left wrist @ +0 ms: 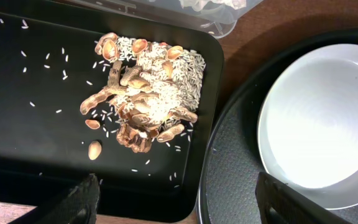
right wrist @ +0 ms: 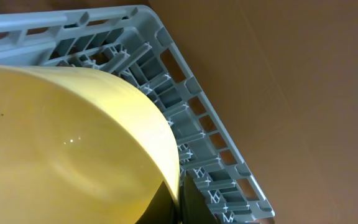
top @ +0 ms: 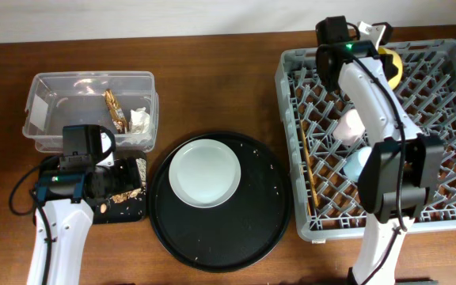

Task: Sort waste into correct bins and load items into the dishwasher rack
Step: 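Lift the yellow bowl and carry it to the rack's back corner, then lower the yellow bowl upside down into the rack and release it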

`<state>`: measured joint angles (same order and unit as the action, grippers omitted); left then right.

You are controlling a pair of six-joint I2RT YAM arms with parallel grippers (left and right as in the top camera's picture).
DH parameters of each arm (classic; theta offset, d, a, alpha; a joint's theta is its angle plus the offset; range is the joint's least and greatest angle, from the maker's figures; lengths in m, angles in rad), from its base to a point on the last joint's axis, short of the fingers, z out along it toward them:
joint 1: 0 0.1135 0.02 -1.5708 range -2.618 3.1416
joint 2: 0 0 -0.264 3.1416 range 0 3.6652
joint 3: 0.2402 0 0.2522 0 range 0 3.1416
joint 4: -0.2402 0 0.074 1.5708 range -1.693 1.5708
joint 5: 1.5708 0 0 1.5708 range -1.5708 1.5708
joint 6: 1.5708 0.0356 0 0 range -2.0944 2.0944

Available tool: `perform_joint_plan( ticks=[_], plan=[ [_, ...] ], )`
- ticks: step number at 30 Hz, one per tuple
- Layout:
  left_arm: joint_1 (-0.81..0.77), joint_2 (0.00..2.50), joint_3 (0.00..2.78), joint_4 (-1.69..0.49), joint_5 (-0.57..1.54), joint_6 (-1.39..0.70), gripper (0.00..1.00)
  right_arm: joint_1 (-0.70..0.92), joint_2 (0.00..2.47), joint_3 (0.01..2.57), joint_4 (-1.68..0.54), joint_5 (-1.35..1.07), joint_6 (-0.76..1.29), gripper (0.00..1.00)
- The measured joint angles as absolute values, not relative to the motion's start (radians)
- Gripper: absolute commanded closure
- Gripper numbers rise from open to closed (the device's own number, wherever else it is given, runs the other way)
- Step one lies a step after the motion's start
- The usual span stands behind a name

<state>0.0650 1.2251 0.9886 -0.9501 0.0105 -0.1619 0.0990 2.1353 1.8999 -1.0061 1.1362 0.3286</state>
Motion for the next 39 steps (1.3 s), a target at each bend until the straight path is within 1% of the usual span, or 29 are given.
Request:
perform_joint_plan(
  ticks=[9,16,20,26,31,39],
  plan=[
    [0.065,1.225,0.989,-0.95,0.011,-0.162,0.21,0.106,2.14,1.842,-0.995,1.138,0.337,0.96],
    [0.065,1.225,0.989,-0.95,0.01,-0.162,0.21,0.119,2.14,1.842,-0.986,1.143,0.337,0.93],
    [0.065,1.225,0.989,-0.95,0.01,-0.162,0.21,0.15,2.14,1.842,-0.975,1.144,0.337,0.93],
    [0.065,1.225,0.989,-0.95,0.011,-0.162,0.21,0.152,2.141,1.84,-0.956,1.205,0.338,0.94],
    [0.065,1.225,0.989,-0.944,0.01,-0.162,0.21,0.152,2.142,1.84,-0.957,1.168,0.338,0.95],
    [0.065,1.225,0.989,-0.942,0.01,-0.162,0.21,0.152,2.144,1.836,-0.926,1.34,0.337,0.96]
  ],
)
